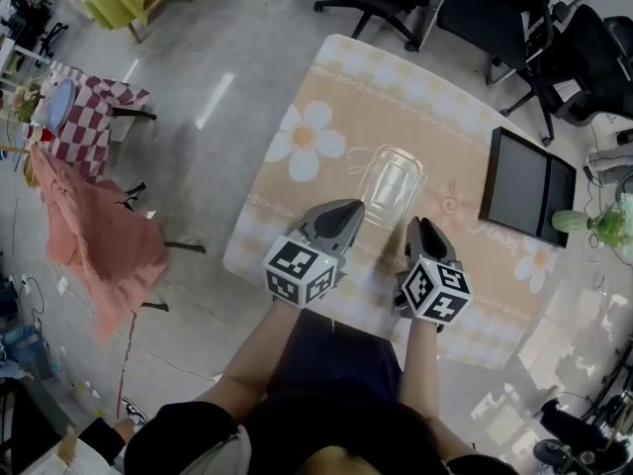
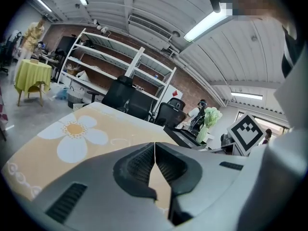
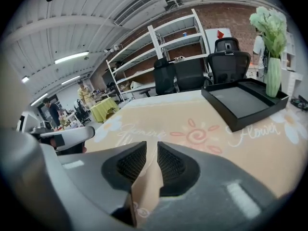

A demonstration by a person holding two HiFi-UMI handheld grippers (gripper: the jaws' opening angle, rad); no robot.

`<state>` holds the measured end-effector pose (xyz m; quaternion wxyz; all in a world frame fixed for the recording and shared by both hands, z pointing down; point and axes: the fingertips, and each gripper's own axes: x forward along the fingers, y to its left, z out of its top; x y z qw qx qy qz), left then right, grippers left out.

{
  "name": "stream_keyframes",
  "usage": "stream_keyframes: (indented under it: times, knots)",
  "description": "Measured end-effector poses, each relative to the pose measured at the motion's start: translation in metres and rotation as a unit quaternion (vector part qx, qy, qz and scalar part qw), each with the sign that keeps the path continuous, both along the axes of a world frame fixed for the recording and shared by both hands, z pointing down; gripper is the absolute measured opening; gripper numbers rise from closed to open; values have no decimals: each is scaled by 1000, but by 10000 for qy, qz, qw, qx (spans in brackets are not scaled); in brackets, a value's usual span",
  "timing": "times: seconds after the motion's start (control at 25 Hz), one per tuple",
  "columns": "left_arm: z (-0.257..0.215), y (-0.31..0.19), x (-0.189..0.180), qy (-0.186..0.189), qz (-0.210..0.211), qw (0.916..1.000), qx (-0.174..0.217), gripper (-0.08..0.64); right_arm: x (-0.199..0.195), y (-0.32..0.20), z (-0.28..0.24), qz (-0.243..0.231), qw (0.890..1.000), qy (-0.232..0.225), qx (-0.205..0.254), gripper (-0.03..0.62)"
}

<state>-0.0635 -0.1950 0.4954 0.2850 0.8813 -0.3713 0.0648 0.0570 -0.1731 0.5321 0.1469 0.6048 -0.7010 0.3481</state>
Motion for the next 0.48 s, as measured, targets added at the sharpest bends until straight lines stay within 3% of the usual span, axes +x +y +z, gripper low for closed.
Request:
stream_keyframes:
  times: [0.48]
  knots:
    - [16,-20,-3,130,-13,9994,-307,12,-1,-14,23,160,9987,-252,-421,83]
